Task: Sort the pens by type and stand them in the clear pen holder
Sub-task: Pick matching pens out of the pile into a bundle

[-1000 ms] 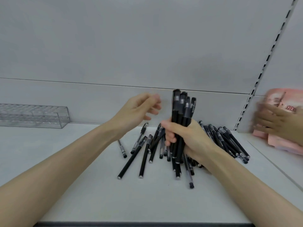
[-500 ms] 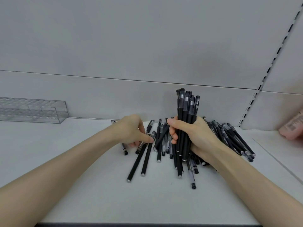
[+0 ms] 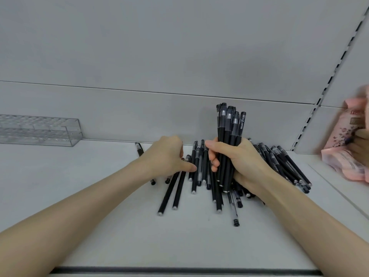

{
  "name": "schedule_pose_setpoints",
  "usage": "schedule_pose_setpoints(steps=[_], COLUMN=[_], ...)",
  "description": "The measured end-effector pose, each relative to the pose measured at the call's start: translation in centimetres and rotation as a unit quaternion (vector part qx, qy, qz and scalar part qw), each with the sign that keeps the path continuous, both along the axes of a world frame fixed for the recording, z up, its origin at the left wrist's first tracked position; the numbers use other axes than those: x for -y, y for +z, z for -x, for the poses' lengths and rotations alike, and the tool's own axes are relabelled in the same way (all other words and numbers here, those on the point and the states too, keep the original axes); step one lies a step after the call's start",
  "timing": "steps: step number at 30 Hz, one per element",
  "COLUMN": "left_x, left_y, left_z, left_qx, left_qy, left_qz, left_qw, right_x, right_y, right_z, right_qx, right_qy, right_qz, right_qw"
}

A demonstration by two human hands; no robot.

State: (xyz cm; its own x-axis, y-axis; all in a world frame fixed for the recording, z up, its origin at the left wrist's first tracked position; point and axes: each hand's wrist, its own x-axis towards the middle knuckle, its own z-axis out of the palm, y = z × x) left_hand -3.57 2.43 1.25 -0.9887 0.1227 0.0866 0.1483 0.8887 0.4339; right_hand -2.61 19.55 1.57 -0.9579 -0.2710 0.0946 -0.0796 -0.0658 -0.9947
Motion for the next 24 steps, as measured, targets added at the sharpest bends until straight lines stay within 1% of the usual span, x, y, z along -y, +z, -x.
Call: schedule_pose_setpoints(steps=[6,8,11,13,19,24], left_x=[-0.3,-0.4,-0.4,-0.5,-0.8,0.5], left_y=[0.9,1.2,1.5,1.5,1.1,2.4], left_z=[0.6,0.8,1.4,1.5,1.6,1.3], left_qx=[0.032,0.047,0.1,0.116,0.114,0.114], left_qy=[-0.009,-0.013,-0.021,-0.02,-0.008,-0.036], left_qz=[0.004,-0.007,-0.057,-0.087,-0.146,-0.237], left_qw=[0.999,0.999,0.993,0.989,0.983,0.964], right_x=[0.0,0.1,0.1,0.1,0.0,0.2], right_y=[0.0,0.1,0.1,0.1,0.1,0.3], right_z=[-0.1,-0.1,-0.1,-0.2,-0.2,-0.4], right_qx=[0.005,0.007,0.009,0.008,0.008,0.031], right_qy=[-0.006,-0.006,-0.007,-0.008,-0.01,0.0], right_qz=[0.004,0.001,-0.001,-0.006,-0.011,0.001], right_qw=[1.0,1.0,1.0,1.0,1.0,1.0])
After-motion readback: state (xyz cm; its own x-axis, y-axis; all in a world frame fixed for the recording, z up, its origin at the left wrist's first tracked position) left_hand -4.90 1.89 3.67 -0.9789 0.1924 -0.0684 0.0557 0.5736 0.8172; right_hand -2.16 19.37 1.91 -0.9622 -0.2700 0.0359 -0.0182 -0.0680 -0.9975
